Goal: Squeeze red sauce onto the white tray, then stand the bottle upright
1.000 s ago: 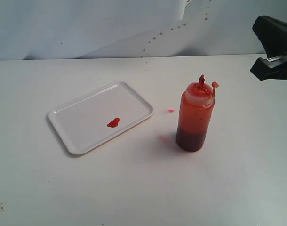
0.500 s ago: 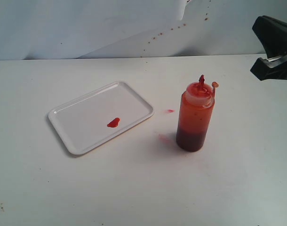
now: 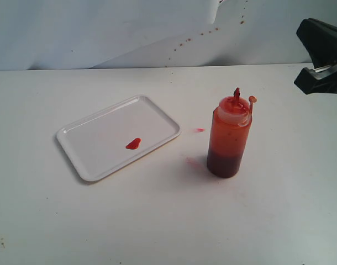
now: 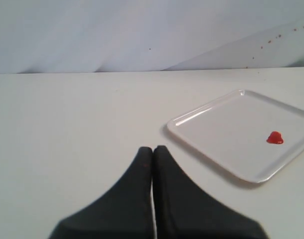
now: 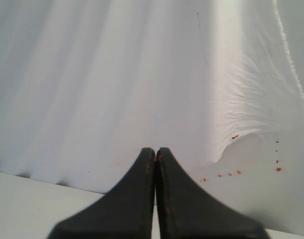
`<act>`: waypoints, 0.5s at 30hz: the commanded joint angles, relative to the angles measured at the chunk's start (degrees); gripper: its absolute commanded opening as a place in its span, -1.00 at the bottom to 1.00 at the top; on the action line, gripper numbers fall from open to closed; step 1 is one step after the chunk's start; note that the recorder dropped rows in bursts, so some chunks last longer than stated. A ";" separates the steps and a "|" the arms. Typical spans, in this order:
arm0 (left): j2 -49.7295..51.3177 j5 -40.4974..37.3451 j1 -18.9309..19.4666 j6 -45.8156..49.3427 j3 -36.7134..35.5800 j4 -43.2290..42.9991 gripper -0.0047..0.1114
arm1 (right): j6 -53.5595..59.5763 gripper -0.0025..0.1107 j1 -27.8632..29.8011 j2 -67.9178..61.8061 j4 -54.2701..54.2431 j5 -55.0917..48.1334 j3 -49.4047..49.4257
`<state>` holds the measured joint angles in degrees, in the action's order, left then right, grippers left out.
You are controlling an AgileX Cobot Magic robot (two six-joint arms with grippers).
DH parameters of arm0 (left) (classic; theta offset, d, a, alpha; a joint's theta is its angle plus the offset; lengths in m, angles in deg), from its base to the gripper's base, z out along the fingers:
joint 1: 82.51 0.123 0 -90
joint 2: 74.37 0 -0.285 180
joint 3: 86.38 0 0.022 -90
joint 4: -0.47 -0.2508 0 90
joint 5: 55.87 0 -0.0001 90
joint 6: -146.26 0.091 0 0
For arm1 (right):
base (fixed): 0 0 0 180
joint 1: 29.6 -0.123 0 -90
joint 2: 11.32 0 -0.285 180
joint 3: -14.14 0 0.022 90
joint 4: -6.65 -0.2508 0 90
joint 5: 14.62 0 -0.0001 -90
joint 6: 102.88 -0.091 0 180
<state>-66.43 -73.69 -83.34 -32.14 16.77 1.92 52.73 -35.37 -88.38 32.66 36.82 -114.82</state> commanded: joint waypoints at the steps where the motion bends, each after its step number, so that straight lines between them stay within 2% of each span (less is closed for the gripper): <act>1: -0.16 -1.46 0.02 1.93 -0.37 -2.32 -0.92 | 0.41 -0.96 -0.09 0.33 -0.09 0.09 0.33; 15: -0.16 -0.83 0.02 1.82 -0.37 -2.85 -0.92 | 0.41 -0.96 -0.09 0.33 -0.09 0.09 0.33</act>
<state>-66.43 -75.11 -83.34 -30.74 16.77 -0.80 52.73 -35.37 -88.38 32.66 36.82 -114.82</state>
